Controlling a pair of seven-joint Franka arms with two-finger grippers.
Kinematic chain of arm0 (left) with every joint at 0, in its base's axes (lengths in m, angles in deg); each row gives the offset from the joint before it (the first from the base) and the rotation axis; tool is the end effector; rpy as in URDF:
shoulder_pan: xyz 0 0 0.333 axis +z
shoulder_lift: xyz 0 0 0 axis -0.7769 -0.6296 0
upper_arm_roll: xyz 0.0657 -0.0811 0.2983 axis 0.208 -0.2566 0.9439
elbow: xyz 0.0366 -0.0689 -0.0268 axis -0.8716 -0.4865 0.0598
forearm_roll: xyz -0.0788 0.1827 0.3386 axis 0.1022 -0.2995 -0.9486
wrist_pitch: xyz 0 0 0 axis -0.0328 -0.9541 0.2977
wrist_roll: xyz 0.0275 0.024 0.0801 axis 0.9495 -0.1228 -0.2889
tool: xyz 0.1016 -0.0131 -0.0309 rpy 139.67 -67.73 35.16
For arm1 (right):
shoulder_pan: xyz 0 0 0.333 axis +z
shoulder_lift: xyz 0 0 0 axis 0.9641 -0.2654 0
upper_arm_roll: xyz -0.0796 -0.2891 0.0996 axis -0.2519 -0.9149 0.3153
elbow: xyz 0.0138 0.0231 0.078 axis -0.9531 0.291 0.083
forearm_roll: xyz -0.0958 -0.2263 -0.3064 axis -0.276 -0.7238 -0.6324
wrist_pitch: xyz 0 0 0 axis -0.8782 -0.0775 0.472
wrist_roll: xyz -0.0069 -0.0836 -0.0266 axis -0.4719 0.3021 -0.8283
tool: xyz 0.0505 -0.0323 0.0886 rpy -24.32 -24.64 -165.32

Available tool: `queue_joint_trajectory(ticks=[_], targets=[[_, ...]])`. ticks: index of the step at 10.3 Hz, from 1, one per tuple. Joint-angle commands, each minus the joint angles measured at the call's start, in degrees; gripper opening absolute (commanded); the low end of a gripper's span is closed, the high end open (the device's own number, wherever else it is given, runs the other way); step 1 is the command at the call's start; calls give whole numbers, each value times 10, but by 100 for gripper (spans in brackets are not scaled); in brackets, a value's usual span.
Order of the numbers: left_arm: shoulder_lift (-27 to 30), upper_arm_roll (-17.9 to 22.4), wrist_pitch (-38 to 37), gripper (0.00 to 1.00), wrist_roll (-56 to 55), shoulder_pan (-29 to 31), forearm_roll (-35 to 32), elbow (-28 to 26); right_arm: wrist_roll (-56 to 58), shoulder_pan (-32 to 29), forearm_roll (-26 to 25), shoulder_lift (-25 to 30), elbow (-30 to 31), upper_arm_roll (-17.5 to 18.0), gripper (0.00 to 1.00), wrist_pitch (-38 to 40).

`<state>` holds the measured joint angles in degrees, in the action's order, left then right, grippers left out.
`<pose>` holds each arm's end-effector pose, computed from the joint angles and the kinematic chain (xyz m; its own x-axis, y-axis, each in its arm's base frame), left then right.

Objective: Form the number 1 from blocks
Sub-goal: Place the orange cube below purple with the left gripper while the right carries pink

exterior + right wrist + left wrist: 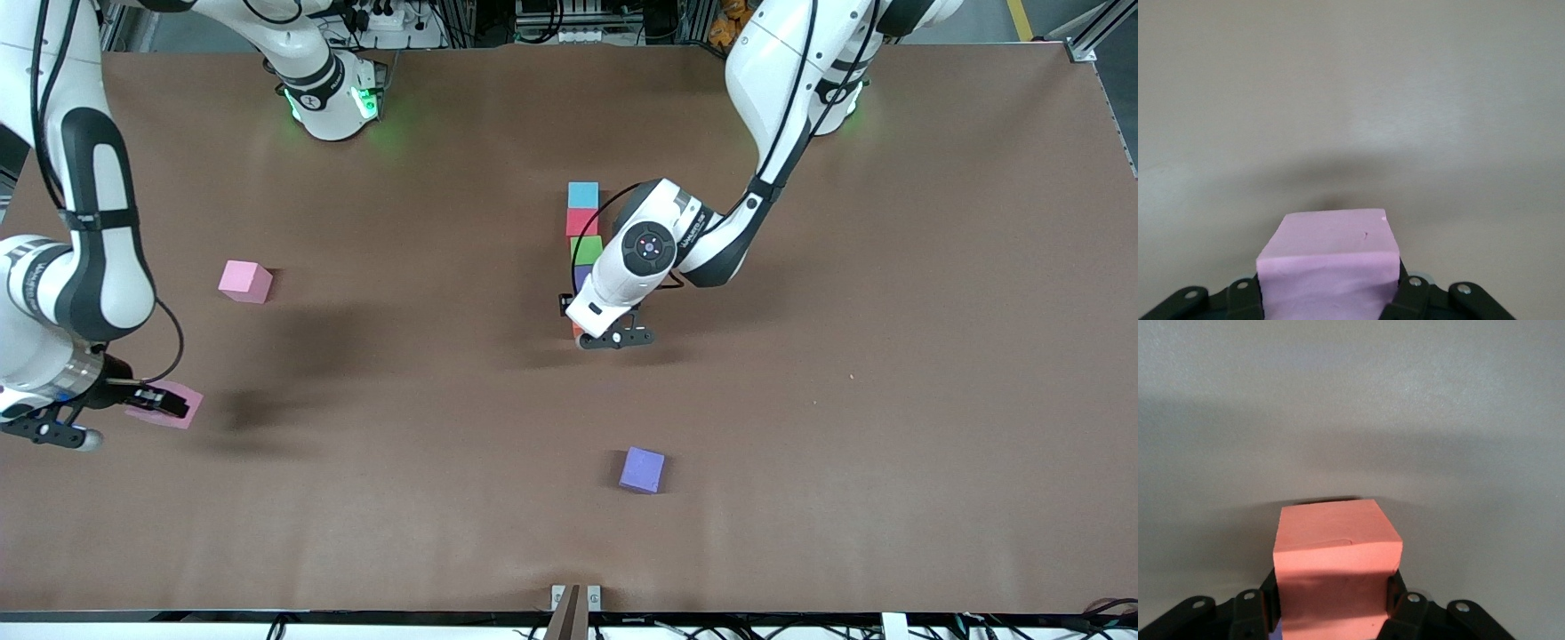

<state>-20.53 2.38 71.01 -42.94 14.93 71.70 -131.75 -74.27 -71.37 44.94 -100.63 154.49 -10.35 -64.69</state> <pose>0.5030 -0.4740 0.2141 0.9858 0.0974 -0.1369 0.1238 -0.9720 0.1998 0.6700 -0.1163 0.3209 0.9754 -0.2046 0.0823 -0.2003 -0.9781 -0.0569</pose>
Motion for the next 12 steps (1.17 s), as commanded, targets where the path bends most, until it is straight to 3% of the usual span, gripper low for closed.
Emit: queue_joint_trajectory(ticks=[1, 6, 7, 8, 12], targets=[[-8, 7, 3, 0, -16, -8, -20, 3, 4, 37, 13, 39, 37, -5, 58, 0], [-13, 6, 3, 0, -29, -16, -34, 4, 9, 39, 8, 28, 70, -5, 59, -4], [-13, 6, 3, 66, -30, -16, -33, 5, 10, 46, 9, 24, 75, -5, 59, -8], [-13, 6, 3, 100, -44, -17, -33, 5, 9, 58, 10, 18, 76, -5, 59, -8], [18, 6, 3, 100, -60, 4, -83, 12, 4, 107, 15, 1, 75, -5, 59, -8]])
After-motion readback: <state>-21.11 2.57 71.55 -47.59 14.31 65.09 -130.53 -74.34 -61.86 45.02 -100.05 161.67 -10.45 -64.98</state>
